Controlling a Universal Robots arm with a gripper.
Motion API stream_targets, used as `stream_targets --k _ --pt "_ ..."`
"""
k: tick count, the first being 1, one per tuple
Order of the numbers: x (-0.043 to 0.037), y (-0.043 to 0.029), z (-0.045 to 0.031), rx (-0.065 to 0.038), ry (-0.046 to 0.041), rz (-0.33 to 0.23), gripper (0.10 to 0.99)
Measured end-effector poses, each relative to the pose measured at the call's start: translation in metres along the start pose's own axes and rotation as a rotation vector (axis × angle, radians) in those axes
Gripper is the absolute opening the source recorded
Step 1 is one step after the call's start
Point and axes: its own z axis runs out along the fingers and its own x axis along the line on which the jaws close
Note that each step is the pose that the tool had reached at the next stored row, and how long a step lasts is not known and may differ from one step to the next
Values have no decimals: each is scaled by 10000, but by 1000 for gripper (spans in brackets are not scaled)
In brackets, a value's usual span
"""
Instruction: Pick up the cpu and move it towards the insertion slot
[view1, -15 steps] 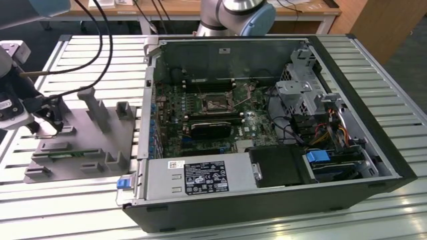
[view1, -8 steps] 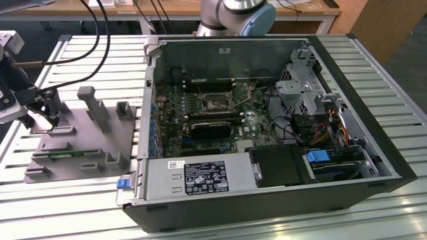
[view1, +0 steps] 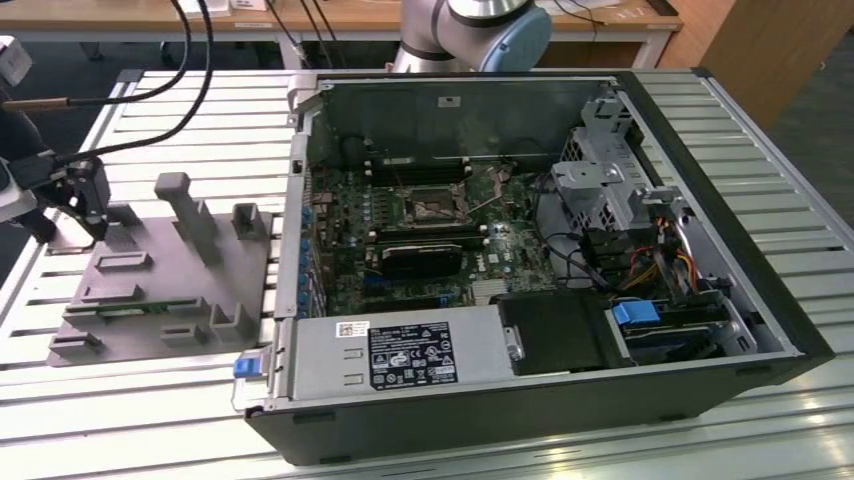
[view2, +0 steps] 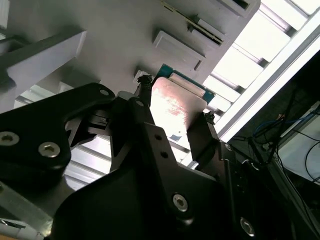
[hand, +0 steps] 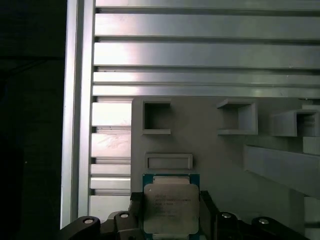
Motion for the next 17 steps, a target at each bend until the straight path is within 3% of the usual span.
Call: stream_targets --k 17 --pt "-2 28 -494 0 -6 0 533"
